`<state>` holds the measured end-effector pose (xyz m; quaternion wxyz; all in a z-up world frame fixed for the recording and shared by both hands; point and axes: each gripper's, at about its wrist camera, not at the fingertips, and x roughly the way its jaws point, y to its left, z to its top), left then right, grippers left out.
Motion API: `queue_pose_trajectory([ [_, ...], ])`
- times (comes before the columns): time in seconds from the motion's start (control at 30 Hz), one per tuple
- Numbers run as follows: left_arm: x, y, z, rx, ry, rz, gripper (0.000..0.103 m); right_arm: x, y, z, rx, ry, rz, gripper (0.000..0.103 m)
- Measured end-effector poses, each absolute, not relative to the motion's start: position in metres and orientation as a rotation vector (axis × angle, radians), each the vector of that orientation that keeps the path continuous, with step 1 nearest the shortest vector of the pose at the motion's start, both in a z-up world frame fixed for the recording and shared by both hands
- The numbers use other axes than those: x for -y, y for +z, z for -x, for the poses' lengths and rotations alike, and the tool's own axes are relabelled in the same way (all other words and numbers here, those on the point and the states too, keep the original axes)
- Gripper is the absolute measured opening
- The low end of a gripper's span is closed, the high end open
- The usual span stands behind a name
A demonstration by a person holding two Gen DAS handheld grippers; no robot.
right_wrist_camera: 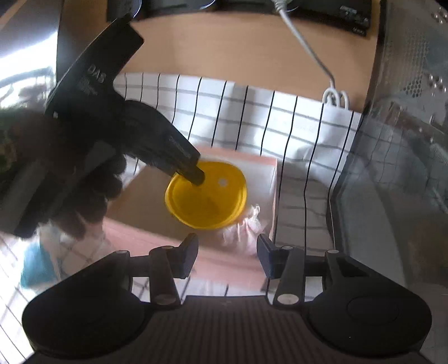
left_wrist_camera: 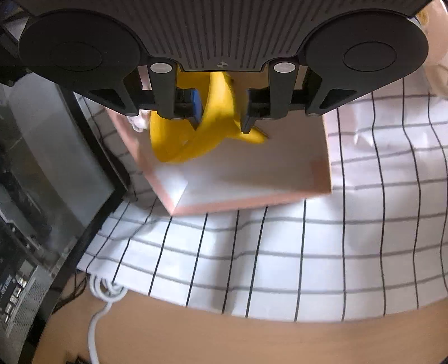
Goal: Organize soft objects
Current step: 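Carry the funnel and cloth into the pink box and open both tools, then move the left tool to the Kleenex pack while the right tool approaches the blue cotton pack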
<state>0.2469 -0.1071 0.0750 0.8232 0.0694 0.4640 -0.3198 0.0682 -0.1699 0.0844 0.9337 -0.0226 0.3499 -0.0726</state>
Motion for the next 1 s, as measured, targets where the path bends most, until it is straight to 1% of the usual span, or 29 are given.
queue_pose_trajectory([
  [0.07, 0.095, 0.084, -0.241, -0.97, -0.679, -0.146, 0.031, 0.17, 0.08, -0.065, -0.729, -0.145, 0.031, 0.047],
  [0.13, 0.08, 0.102, -0.231, -0.901, -0.712, -0.164, 0.031, 0.173, 0.079, -0.065, -0.733, -0.133, 0.0, 0.05],
  [0.23, 0.045, 0.126, -0.215, -0.841, -0.723, -0.111, 0.031, 0.168, 0.079, -0.067, -0.728, -0.12, -0.002, 0.054],
  [0.33, -0.002, 0.143, -0.201, -0.8, -0.67, -0.033, 0.031, 0.157, 0.081, -0.071, -0.719, -0.099, -0.002, 0.056],
  [0.5, -0.1, 0.158, -0.176, -0.692, -0.395, 0.032, 0.031, 0.129, 0.084, -0.081, -0.709, -0.019, -0.01, 0.062],
  [0.6, -0.163, 0.151, -0.154, -0.659, -0.192, 0.101, 0.031, 0.102, 0.079, -0.086, -0.723, 0.049, 0.02, 0.062],
  [0.77, -0.237, 0.119, -0.131, -0.744, 0.066, 0.213, 0.031, 0.049, 0.067, -0.095, -0.77, 0.17, 0.082, 0.062],
  [0.9, -0.262, 0.097, -0.111, -0.765, 0.187, 0.195, 0.031, 0.01, 0.064, -0.098, -0.782, 0.236, 0.141, 0.062],
  [1.0, -0.256, 0.084, -0.11, -0.769, 0.172, 0.131, 0.031, -0.015, 0.063, -0.1, -0.794, 0.264, 0.197, 0.062],
])
